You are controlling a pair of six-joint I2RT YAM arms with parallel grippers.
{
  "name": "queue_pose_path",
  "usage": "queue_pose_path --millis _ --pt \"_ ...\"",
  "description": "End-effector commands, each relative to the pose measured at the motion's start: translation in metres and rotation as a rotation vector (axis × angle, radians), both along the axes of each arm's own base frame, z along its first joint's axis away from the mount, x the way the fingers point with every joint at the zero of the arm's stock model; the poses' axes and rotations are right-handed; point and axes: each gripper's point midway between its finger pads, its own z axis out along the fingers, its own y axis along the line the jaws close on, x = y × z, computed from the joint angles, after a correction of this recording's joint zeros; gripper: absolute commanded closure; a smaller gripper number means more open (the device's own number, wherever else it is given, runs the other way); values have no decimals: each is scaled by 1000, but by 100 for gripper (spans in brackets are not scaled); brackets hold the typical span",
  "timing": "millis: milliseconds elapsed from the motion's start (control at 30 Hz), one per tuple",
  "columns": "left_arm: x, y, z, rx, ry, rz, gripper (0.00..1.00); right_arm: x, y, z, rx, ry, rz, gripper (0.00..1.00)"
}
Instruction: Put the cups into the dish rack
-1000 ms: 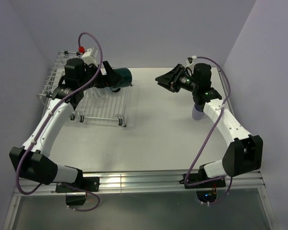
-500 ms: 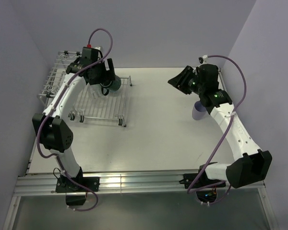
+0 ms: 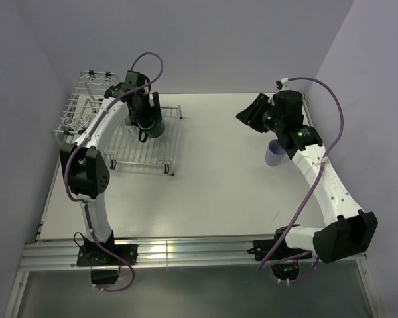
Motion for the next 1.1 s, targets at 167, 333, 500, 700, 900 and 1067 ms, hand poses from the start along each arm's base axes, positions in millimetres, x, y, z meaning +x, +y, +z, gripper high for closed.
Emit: queue_pose_path --millis 167,333,500,700,900,1067 --pt "25 -14 14 31 -84 -10 100 0 -7 7 -35 -38 -16 55" --pt "28 -15 3 55 -63 1 100 1 -6 2 -40 -27 -11 55" --pt "31 -14 -7 93 -46 13 97 1 -6 -3 -40 -18 -7 55" --pt "32 -12 -14 113 -37 26 68 2 -7 -4 -49 -14 -13 55" --pt "33 -15 -19 118 -36 23 35 3 -10 -7 -63 -9 -24 55" --pt "33 -20 -22 121 -36 6 26 3 -11 -8 -69 -7 -29 55"
